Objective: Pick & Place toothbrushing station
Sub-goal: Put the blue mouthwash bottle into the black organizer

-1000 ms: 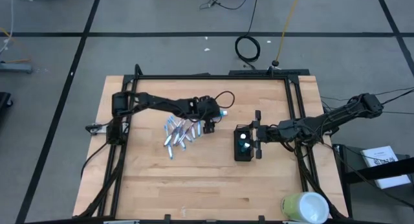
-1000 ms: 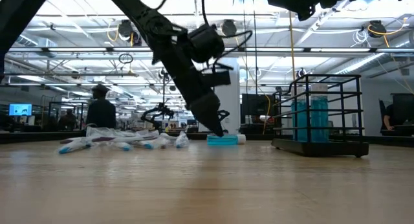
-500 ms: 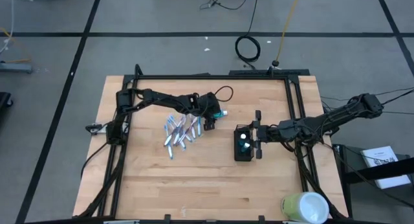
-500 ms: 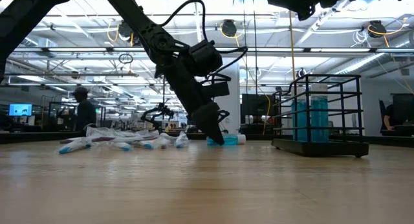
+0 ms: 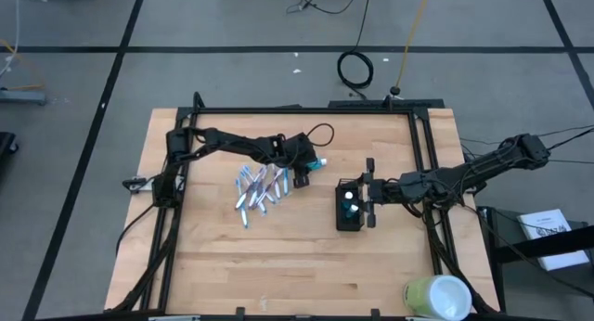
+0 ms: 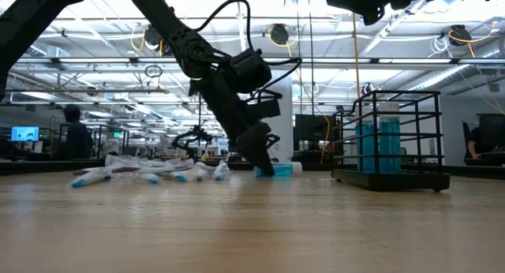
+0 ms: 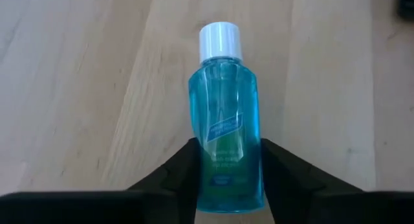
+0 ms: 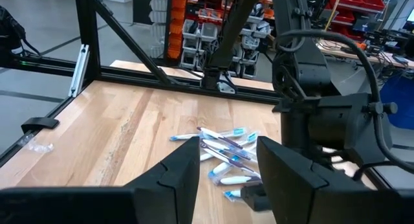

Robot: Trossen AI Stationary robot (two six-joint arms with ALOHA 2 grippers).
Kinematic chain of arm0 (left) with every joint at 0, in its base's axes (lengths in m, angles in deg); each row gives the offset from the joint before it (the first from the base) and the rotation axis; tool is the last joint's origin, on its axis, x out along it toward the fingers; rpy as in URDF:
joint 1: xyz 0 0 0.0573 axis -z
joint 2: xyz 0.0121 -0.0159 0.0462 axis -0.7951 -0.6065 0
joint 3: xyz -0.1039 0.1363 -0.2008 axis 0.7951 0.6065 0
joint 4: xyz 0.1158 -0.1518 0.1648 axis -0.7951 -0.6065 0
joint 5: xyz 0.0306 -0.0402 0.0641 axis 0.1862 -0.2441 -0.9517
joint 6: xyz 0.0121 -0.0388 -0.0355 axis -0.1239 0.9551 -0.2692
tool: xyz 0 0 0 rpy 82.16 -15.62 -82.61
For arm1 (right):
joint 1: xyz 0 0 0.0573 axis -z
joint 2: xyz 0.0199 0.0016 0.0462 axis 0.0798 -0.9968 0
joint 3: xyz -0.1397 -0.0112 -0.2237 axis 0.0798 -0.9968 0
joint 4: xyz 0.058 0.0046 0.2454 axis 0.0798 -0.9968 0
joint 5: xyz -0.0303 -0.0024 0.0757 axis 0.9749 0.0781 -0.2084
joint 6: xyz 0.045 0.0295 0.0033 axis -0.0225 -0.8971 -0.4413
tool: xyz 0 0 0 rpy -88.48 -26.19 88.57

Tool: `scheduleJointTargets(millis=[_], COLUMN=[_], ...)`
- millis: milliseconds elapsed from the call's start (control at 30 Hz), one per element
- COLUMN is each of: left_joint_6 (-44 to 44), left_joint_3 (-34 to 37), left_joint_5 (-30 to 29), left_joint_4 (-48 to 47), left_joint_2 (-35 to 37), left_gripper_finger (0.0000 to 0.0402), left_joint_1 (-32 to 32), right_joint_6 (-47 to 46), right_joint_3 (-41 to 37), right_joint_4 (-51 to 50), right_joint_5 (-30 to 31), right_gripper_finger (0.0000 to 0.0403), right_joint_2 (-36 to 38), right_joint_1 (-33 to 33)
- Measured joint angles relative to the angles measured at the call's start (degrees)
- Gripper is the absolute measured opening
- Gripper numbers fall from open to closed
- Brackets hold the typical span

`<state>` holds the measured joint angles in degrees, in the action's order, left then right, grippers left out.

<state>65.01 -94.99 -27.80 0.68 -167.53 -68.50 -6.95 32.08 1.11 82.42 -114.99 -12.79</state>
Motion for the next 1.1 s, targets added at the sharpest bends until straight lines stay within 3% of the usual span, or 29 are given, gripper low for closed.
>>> scheduleJointTargets(millis=[267,400,533,667,867,967,1100], left_joint_6=[0.43,1.36,4.28,9.73,18.69,20.91,21.40], left_joint_3=[0.64,4.66,12.98,23.63,33.39,34.22,34.54], left_joint_5=[1.17,8.09,16.75,24.02,32.95,33.90,33.52], left_joint_4=[-2.23,0.75,12.17,31.68,58.87,62.08,58.40], left_joint_2=[8.70,13.80,19.86,24.91,25.88,25.45,24.92], left_gripper_finger=[0.0142,0.0135,0.0145,0.0151,0.0150,0.0150,0.0150], left_joint_1=[2.46,3.81,4.67,5.85,9.29,11.10,12.79], right_joint_6=[-1.77,-2.76,-2.55,-1.31,1.13,6.91,14.79], right_joint_3=[0.00,0.00,0.00,0.00,0.00,0.00,0.40], right_joint_4=[-1.91,-4.36,-5.32,-5.22,1.50,8.20,15.50], right_joint_5=[0.19,0.17,0.26,0.14,0.48,1.35,6.68], right_gripper_finger=[0.0144,0.0144,0.0144,0.0144,0.0144,0.0147,0.0171], right_joint_2=[0.74,2.75,4.48,4.12,-1.95,-7.68,-14.25], right_joint_1=[-0.29,-1.56,-3.14,-4.21,-3.98,-4.00,-4.13])
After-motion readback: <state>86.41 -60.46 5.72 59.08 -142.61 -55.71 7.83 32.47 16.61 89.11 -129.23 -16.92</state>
